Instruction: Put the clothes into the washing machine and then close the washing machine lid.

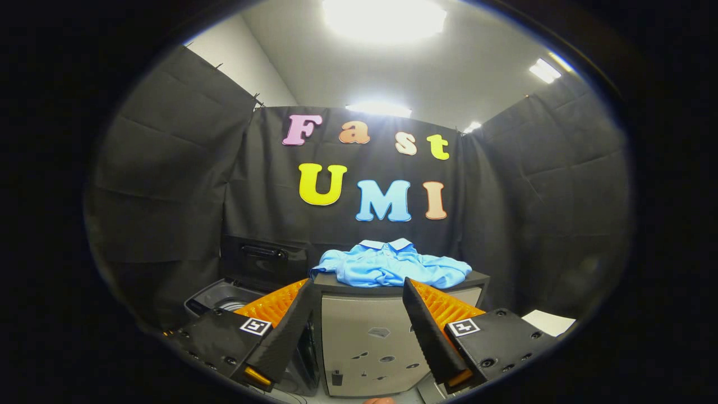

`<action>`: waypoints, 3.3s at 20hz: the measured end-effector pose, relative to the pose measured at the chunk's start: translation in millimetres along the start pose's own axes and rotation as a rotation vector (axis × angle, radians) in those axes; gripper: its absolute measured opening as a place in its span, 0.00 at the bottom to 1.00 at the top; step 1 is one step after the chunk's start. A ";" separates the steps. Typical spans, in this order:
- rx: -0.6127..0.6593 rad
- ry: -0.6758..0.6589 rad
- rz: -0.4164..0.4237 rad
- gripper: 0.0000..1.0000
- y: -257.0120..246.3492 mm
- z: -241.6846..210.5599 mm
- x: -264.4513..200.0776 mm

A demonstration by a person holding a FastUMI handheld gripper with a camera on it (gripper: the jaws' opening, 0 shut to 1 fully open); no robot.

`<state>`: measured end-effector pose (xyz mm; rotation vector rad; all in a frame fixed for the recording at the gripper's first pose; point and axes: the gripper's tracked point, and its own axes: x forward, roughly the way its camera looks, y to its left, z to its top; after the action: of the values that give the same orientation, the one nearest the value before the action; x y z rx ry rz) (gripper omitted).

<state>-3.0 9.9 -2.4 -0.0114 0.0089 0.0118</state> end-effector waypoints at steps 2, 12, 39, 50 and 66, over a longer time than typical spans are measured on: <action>0.000 0.010 0.006 0.98 3.0 -2.9 0.0; -0.011 0.011 -0.005 0.98 6.1 7.6 11.0; -0.099 0.251 0.052 0.98 -59.2 40.4 199.8; -0.097 0.467 0.057 0.98 -81.7 -25.0 263.4; -0.013 0.667 0.102 0.99 -83.7 -66.8 274.3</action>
<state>271.6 -71.3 -70.7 -0.0279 0.6761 0.1092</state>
